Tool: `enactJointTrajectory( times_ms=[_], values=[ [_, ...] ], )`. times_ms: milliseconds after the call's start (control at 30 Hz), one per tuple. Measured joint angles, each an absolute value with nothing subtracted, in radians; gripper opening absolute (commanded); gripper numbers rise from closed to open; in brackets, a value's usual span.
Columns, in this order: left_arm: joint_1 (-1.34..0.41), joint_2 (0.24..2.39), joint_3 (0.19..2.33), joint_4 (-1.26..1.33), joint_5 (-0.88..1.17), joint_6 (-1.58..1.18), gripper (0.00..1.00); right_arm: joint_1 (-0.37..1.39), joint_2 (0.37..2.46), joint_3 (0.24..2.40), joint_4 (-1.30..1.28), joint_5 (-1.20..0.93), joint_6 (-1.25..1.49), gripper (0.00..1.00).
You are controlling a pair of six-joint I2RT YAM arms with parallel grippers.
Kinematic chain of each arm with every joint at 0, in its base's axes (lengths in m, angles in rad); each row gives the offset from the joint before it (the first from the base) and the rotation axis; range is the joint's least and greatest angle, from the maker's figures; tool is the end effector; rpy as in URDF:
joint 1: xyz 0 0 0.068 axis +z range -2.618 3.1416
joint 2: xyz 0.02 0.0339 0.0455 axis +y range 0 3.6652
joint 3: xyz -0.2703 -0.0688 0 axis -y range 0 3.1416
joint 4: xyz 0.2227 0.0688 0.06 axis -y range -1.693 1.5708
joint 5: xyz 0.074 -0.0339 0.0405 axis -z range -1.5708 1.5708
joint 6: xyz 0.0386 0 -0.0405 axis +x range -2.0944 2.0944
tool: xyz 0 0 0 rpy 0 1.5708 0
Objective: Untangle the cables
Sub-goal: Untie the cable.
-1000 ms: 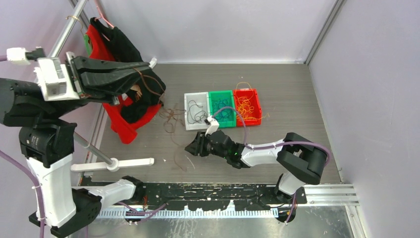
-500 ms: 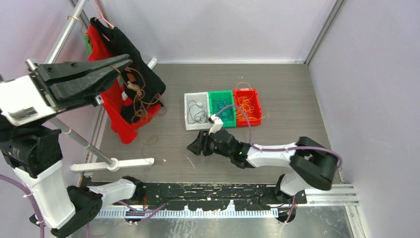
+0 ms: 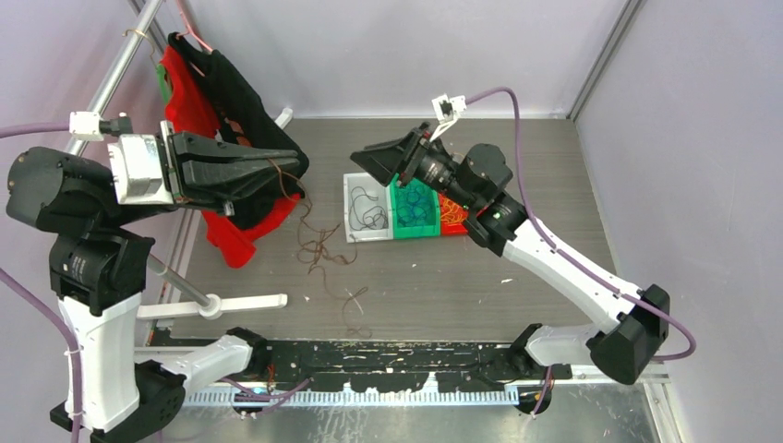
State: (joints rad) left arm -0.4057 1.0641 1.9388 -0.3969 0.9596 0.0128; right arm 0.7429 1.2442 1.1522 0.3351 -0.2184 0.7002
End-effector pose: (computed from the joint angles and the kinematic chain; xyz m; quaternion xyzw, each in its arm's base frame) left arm 0.0527 -0.0571 0.6034 0.4815 0.3690 -0.3832 0.6965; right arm 0.1924 0.1881 0.4357 -0.0989 0.6105 0.5676 0.5435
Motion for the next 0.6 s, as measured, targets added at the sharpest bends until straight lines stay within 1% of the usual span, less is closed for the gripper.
enactJointTrajectory(
  times_ms=[100,267,433,600],
  values=[
    [-0.406,1.052,1.901,-0.395,0.981,-0.01,0.0,0.751,1.287,1.215,0.384,-0.353,0.714,0.65],
    [-0.406,1.046,1.872,-0.393,0.994,-0.03,0.0,0.8,1.314,1.219,0.449,-0.536,0.736,0.64],
    [-0.406,1.047,1.863,-0.381,0.995,-0.046,0.0,0.882,1.333,1.253,0.448,-0.64,0.713,0.64],
    [-0.406,1.047,1.858,-0.373,0.995,-0.049,0.0,0.942,1.351,1.293,0.439,-0.673,0.679,0.63]
  ],
)
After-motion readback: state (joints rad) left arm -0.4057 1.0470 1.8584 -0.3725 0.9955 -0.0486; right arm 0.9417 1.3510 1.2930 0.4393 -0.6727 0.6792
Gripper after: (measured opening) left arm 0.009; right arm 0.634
